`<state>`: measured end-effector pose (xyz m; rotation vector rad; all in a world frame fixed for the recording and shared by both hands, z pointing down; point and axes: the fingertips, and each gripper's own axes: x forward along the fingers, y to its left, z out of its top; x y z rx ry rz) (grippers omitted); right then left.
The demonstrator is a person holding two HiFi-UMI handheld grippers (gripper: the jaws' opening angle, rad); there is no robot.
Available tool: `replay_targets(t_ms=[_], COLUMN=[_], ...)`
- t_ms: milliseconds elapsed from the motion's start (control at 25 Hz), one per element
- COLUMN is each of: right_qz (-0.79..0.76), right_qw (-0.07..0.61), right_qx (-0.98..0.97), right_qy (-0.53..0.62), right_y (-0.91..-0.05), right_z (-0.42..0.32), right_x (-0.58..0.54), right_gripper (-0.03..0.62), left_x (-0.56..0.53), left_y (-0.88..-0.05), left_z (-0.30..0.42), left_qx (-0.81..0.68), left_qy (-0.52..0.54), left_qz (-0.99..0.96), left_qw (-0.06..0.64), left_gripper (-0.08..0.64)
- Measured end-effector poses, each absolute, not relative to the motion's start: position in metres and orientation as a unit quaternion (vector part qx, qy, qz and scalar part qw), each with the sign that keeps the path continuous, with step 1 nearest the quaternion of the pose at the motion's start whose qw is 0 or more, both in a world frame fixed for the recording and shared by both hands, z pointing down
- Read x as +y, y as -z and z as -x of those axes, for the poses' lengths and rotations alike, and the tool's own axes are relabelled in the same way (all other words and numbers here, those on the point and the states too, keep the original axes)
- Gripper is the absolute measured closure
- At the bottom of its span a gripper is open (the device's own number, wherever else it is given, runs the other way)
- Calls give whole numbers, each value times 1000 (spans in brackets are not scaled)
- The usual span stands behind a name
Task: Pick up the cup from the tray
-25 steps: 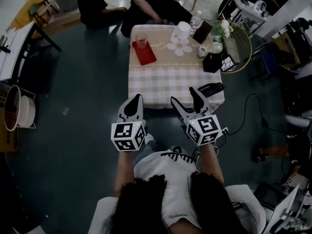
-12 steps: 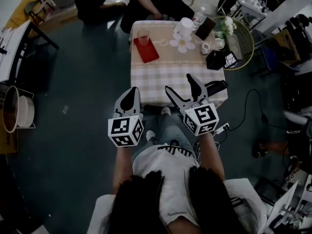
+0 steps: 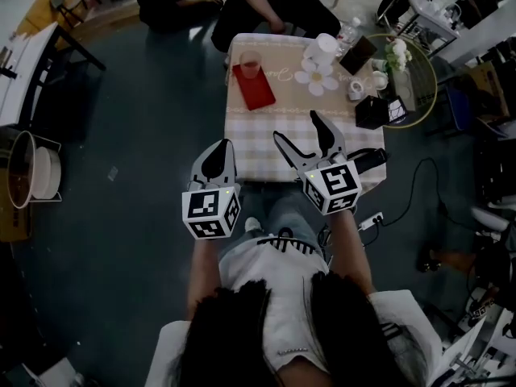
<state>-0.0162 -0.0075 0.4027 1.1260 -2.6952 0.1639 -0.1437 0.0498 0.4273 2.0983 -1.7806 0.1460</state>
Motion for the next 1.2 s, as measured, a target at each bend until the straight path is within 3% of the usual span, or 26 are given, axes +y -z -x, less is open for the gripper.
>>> replay_targets(t_ms=[560,1200], right_qz=[-326,-264], right_qw=[130,170], right_qx=[-935,-946], right_qy=[-50,-79], right_y=[-415,-482], right_z=[56,94], right_x=[-106,-202], right_gripper=[206,170], left_x=[-36,-123], left_y=[-421,-446], left_z=[161,166], left_qx=[-652,-680], left_qy=[-22,-63], left_qz=[-727,-695], left_qw=[216,226], left_gripper=[552,552])
